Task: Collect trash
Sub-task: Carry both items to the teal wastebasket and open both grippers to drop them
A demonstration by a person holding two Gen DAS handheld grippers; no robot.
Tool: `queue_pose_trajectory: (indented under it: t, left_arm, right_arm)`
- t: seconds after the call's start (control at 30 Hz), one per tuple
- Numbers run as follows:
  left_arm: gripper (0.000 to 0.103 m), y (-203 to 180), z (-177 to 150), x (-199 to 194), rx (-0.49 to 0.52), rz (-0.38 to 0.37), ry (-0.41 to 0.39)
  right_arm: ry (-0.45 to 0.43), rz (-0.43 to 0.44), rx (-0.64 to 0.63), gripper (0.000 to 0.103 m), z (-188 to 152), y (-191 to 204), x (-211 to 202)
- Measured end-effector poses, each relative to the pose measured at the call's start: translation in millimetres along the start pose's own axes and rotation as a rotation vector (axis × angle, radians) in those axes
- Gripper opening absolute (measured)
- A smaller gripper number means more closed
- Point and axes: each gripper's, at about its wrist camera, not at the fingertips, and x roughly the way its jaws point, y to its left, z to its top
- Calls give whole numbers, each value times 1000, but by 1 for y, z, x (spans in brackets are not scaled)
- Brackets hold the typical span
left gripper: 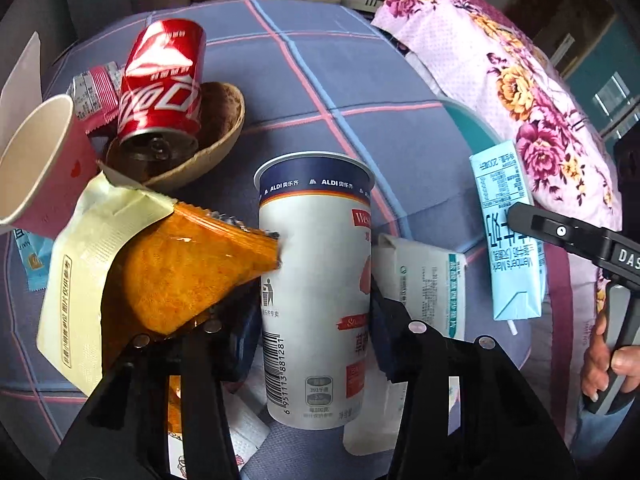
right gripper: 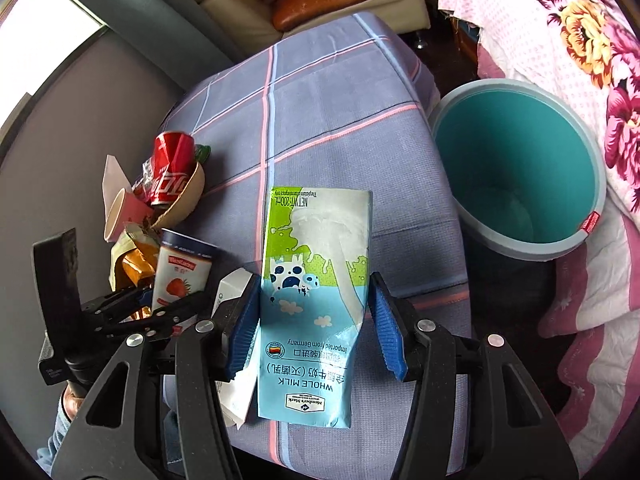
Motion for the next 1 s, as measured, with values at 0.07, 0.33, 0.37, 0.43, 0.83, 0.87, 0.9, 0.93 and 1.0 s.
queue_pose_trajectory:
  t: [0.07, 0.33, 0.37, 0.43, 0.83, 0.87, 0.9, 0.93, 1.0]
  left_arm:
    - [48, -3, 4, -8, -15, -61, -9]
    - [48, -16, 21, -24, -40, -163, -31]
    - [48, -21, 24, -26, -36, -172, -38]
    - [48, -32, 31, -30, -22, -198, -59]
    - [48, -133, 101, 14, 153, -155, -41]
    - [48, -142, 106, 20, 168, -150, -36]
    - [48, -149, 110, 28, 182, -143, -28]
    - [48, -157, 115, 37, 194, -143, -13]
    - [48, -170, 123, 54, 213, -140, 13]
  right_arm:
    - [-10, 7, 12, 51, 4, -5, -2]
    - [-52, 17, 25, 51, 18, -15, -17]
    - [-62, 16, 31, 51, 20, -18, -20]
    - [-88, 13, 45, 51, 26, -25, -29]
    - [-269, -115, 192, 51, 61, -116, -98]
    - [-270, -122, 204, 51, 63, -123, -99]
    - [-270, -130, 214, 51, 66, -131, -100]
    - [-271, -135, 222, 51, 66, -137, -100]
    - [-271, -138, 242, 51, 69, -149, -100]
